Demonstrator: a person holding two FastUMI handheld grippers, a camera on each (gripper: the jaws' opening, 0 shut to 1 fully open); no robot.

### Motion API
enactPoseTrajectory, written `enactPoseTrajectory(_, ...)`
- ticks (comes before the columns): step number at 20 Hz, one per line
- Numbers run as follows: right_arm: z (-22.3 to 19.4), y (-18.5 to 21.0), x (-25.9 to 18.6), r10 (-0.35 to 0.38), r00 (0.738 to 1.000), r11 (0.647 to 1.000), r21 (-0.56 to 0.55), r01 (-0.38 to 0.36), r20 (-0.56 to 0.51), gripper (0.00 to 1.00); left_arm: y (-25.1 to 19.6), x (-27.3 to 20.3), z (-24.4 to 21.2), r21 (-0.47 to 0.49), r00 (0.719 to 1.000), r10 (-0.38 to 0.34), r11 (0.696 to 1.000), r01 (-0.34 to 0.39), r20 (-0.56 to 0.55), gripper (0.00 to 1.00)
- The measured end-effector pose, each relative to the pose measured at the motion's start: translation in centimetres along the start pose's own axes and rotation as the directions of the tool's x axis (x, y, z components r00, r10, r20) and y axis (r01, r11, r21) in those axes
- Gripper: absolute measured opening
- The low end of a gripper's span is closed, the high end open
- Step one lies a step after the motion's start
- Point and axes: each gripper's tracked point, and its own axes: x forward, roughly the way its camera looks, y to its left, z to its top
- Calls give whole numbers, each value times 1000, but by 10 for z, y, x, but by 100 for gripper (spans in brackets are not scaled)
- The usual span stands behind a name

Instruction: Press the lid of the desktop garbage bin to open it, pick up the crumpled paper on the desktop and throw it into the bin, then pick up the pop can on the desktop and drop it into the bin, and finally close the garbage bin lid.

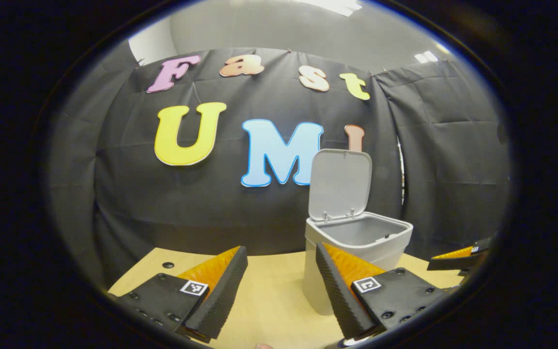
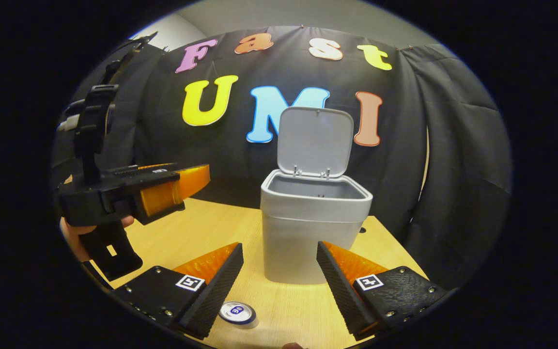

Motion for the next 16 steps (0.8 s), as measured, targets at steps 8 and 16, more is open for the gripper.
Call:
enactPoseTrajectory(8,-58,37,15,134,966,991,28,-132,-220,98,32,-35,-5,22,998,62,998,-62,1,96)
enactPoseTrajectory(16,-107,60,19,224,889,974,57,-220,-399,98,39,-49,-11,-6,996,89,996,-89,-12,95)
